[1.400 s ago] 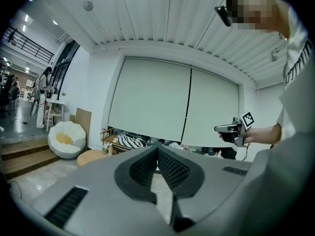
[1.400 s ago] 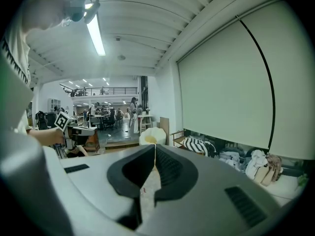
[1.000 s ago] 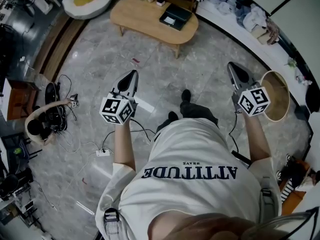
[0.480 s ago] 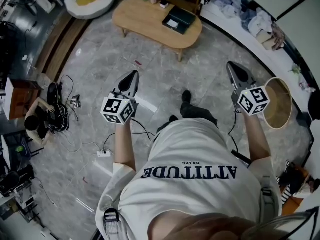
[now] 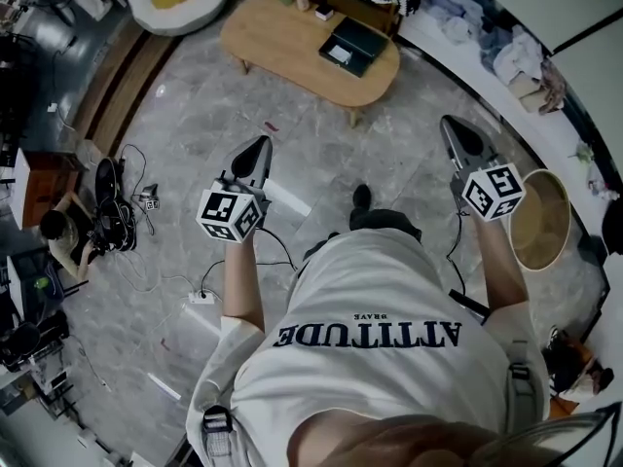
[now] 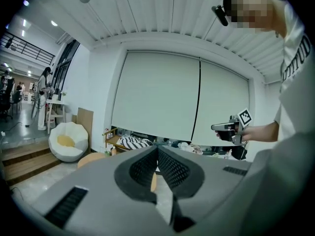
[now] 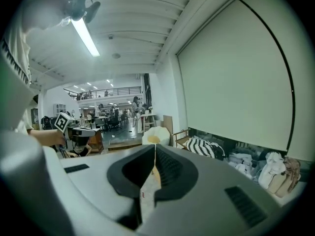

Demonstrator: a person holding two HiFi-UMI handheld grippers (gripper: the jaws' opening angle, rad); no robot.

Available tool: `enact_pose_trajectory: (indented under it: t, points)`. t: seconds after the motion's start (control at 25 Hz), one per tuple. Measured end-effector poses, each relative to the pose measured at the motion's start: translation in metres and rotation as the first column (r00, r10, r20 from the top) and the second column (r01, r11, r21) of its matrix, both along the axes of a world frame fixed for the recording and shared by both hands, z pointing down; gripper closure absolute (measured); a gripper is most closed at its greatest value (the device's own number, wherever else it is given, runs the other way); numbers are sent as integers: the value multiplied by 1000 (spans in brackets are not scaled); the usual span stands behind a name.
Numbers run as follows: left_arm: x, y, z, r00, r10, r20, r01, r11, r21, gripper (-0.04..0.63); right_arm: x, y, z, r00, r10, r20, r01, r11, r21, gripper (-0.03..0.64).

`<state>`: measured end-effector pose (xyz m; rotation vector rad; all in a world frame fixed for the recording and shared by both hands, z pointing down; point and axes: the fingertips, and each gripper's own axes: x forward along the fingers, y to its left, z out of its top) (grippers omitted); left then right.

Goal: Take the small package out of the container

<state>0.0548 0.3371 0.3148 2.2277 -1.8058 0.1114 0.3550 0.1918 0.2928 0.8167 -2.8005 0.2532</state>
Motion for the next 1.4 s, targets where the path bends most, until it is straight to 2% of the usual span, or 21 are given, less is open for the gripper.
enact_pose_trajectory:
  t: [0.72,1.16,1.4]
  points:
    - [15,-117,5,998,-52,23,52,998,-26,574,-13,-136,26,995,-95,-4,95,994,-54,595]
    - [9,-149,9,998,-58,21,58,997,-46,574,-23,-167,32,994,-108,-8,107,991,-75,595]
    - [-10,-166,14,999,-49,5,49,998,-45,574,-37,-178,36,995,-95,-26,92,993,-79,595]
